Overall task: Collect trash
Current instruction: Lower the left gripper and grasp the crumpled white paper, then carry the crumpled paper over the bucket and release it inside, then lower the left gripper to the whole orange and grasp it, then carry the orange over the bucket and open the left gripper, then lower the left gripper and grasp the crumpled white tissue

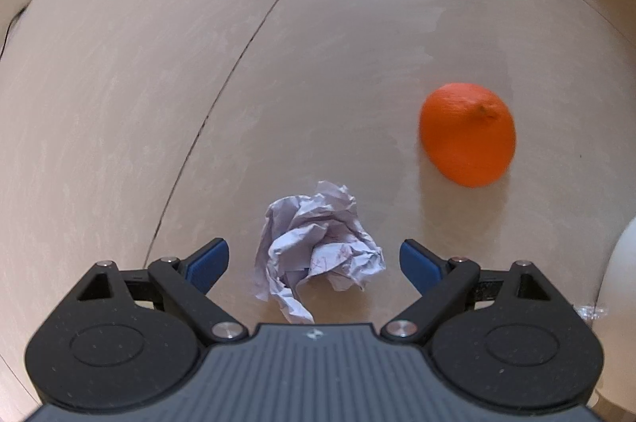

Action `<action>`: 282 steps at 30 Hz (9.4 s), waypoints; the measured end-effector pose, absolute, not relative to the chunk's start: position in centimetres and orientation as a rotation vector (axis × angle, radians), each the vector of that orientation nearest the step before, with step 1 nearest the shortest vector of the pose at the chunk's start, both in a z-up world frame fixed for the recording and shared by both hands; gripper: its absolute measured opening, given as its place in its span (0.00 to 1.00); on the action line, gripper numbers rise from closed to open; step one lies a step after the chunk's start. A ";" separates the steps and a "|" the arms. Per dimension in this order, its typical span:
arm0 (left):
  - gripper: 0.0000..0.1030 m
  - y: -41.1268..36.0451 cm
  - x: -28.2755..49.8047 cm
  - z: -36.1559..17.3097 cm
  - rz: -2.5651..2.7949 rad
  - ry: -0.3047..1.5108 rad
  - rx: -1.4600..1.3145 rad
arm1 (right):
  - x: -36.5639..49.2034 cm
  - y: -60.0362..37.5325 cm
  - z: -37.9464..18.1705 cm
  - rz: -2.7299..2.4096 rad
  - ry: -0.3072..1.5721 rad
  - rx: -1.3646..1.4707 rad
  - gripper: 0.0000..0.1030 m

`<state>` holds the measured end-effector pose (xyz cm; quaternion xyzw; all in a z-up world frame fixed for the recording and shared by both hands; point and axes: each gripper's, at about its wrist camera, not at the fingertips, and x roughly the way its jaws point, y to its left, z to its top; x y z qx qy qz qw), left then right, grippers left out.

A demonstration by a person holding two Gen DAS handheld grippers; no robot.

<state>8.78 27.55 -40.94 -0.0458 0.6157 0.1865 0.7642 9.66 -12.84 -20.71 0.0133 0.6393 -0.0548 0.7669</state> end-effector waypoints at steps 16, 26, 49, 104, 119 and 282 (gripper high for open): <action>0.69 27.4 9.3 -42.4 0.479 1.358 -0.127 | 9.7 -12.9 -20.7 -0.120 1.388 0.035 0.14; 0.45 27.3 9.3 -40.6 0.460 1.340 -0.130 | 9.7 -13.0 -20.6 -0.119 1.390 0.040 0.14; 0.45 14.3 13.0 -19.2 -0.047 1.277 0.261 | 9.8 -13.6 -20.6 -0.113 1.402 0.081 0.13; 0.83 17.7 15.5 -32.0 0.032 1.262 0.126 | 9.7 -12.9 -20.7 -0.124 1.396 0.051 0.14; 0.83 19.9 16.0 -40.6 0.100 1.272 0.068 | 9.7 -12.9 -20.6 -0.121 1.396 0.045 0.14; 0.29 12.6 5.1 -40.4 -0.580 1.345 0.558 | 9.4 -12.1 -20.9 -0.119 1.387 -0.013 0.15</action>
